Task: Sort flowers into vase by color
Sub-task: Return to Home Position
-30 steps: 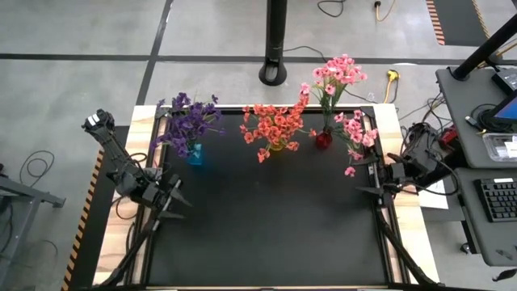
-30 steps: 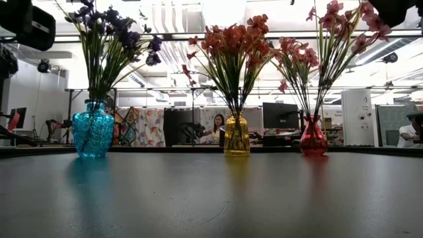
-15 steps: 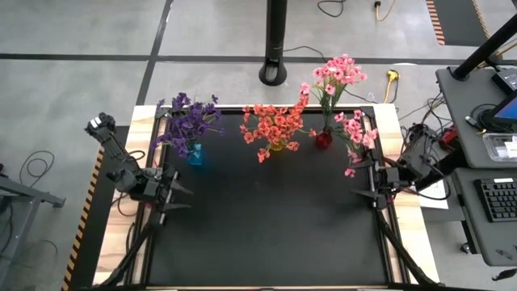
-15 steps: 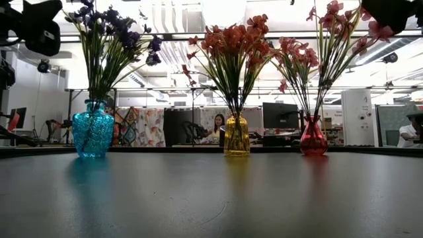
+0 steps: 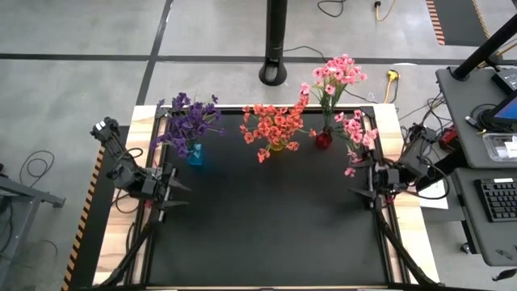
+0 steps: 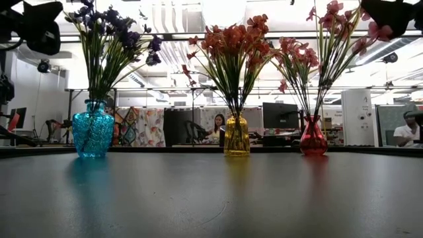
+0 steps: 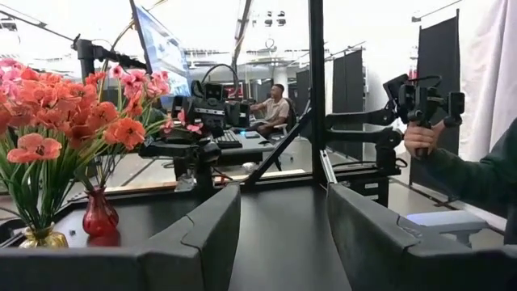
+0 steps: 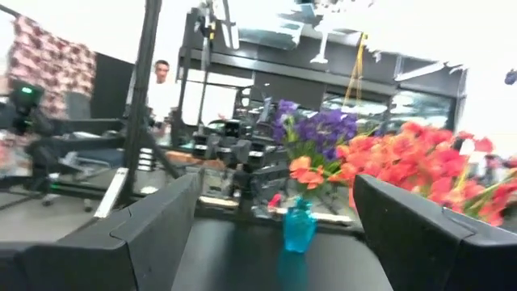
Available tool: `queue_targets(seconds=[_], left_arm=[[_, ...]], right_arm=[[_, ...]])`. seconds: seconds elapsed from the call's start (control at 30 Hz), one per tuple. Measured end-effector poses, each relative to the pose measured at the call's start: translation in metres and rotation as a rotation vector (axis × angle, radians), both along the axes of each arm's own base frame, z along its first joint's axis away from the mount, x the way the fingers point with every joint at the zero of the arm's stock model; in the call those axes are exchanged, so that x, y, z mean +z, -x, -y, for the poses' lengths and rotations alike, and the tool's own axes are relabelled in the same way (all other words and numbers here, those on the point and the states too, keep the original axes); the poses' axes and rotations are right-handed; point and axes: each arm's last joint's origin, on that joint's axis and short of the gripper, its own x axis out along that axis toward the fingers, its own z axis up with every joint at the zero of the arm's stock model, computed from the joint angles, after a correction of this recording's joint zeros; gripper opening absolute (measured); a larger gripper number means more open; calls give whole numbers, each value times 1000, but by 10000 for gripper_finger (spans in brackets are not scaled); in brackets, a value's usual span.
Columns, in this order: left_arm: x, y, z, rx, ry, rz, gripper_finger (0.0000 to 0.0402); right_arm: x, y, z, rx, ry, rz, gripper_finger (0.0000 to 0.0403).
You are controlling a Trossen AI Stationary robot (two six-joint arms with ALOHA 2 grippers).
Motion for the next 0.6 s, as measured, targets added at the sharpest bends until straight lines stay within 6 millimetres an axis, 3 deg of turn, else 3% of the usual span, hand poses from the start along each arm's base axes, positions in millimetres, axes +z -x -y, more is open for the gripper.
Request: queue_targets(seconds=[0.23,0.6], left_arm=[[-1,1,-2,0,0,-2,168],[-1,1,-2,9,0,-6,168]], right_arm=[[2,1,2,-45,45,14,324],[-13,-3,-1,-51,20,-50,324]])
